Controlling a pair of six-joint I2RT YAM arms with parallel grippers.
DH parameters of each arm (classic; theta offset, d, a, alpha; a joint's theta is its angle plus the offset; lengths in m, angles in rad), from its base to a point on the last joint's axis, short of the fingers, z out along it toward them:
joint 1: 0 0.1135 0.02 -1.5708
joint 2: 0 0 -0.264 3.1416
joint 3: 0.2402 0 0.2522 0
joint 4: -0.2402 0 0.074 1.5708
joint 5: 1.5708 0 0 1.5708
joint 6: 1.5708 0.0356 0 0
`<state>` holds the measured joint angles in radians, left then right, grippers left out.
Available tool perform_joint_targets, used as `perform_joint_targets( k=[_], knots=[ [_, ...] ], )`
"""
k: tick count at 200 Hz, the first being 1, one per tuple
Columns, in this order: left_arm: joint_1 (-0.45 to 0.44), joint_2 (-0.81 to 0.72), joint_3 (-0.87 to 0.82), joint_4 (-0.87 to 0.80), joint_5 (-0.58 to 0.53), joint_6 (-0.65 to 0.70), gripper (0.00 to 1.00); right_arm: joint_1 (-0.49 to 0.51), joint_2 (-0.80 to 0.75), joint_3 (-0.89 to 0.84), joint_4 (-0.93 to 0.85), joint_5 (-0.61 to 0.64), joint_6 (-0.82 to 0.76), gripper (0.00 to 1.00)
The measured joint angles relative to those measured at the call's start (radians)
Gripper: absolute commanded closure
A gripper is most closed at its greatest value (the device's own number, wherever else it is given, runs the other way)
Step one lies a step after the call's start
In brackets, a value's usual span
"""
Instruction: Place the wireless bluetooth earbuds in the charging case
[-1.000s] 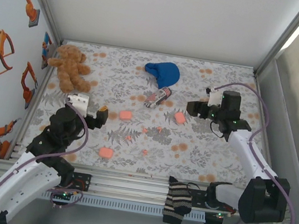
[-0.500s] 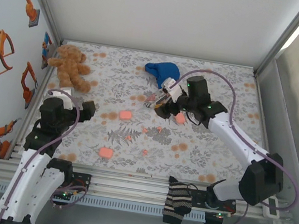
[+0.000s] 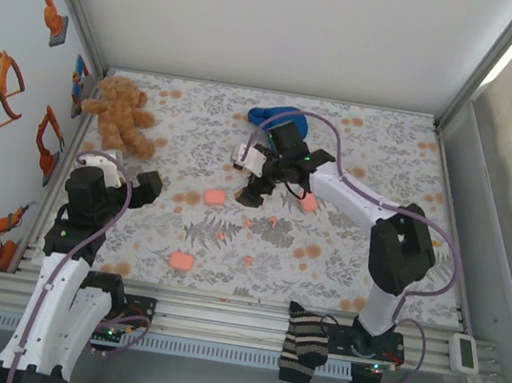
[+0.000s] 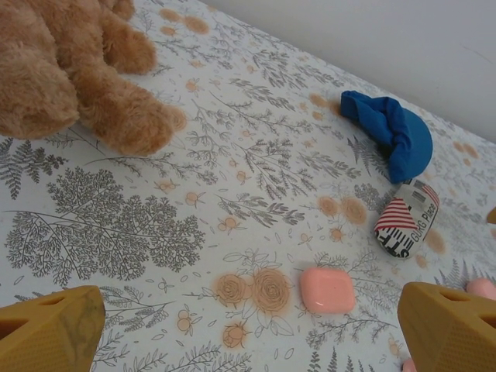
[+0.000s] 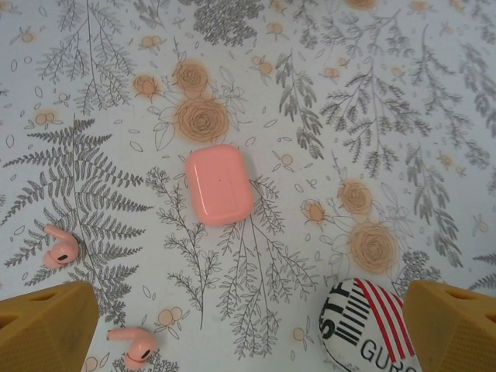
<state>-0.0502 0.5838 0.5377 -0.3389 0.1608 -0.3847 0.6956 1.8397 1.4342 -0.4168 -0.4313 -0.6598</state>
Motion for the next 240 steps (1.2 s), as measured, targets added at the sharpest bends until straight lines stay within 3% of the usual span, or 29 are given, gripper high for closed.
perform_joint_targets(
  k=[60,148,240],
  knots=[
    [0.013,0.017,-0.006,0.021,0.022,-0.011,0.04,0.058,0.217,0.169,-0.086,0.060,-0.080,0.03],
    [0.019,0.017,-0.011,0.029,0.023,-0.019,0.04,0.113,0.420,0.388,-0.258,0.150,-0.180,0.08],
    [0.019,0.017,-0.011,0.029,0.023,-0.019,0.04,0.119,0.526,0.539,-0.350,0.163,-0.209,0.23]
  ],
)
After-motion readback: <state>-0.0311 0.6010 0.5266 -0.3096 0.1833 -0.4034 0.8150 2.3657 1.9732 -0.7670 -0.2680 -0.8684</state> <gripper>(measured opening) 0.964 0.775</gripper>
